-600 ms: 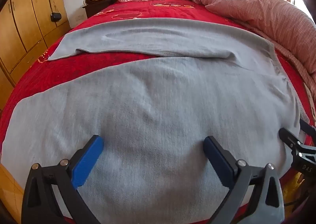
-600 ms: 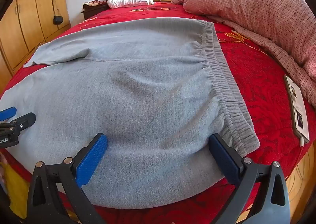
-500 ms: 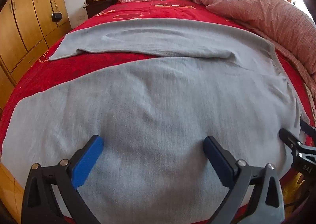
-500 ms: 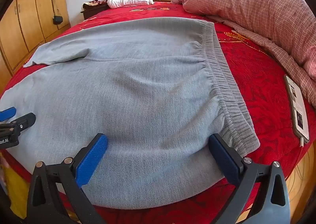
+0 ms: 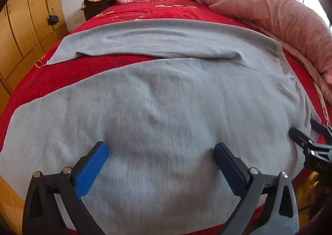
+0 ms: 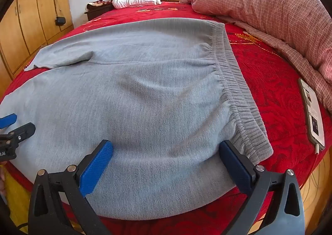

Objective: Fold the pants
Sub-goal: 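Hold both open grippers above the grey sweatpants, aligning over the fabric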

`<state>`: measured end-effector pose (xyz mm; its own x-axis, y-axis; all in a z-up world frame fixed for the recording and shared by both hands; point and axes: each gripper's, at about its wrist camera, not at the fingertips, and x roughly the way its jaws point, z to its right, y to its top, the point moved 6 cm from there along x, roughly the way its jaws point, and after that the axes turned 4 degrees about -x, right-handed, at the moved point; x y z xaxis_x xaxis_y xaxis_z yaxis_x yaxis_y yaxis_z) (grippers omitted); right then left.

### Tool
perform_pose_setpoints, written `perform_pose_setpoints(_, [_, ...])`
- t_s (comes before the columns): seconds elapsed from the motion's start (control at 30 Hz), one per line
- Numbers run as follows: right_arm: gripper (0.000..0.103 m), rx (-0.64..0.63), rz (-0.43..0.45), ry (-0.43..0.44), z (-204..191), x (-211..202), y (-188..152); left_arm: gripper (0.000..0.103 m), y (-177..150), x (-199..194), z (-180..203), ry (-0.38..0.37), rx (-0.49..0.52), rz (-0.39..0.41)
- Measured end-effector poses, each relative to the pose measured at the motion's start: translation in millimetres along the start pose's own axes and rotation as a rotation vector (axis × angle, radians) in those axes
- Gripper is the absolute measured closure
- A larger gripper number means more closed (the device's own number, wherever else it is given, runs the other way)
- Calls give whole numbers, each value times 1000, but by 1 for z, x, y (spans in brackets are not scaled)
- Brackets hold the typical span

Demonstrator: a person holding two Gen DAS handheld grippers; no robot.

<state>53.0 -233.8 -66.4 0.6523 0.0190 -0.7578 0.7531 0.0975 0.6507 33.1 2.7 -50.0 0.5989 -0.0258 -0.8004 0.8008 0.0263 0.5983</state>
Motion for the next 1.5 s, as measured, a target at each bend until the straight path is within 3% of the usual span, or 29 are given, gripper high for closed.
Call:
perform_pose_setpoints(0.3, [0,0,1,1,1,1,1,0,-4,-4,4,19,-2,27])
perform_pose_setpoints(0.97, [0,-4,-52,-3,-1,-2,3,0,1,-10,6,16,50,-64])
perform_pose_setpoints(1.23, [0,-25,-104,35,-3,-12,4,0,14,-19,8,44,77,-93])
perform_pose_setpoints(1.5, [0,-13,-112,16,2,-20,9,0,29,-31,7,51,65,-63])
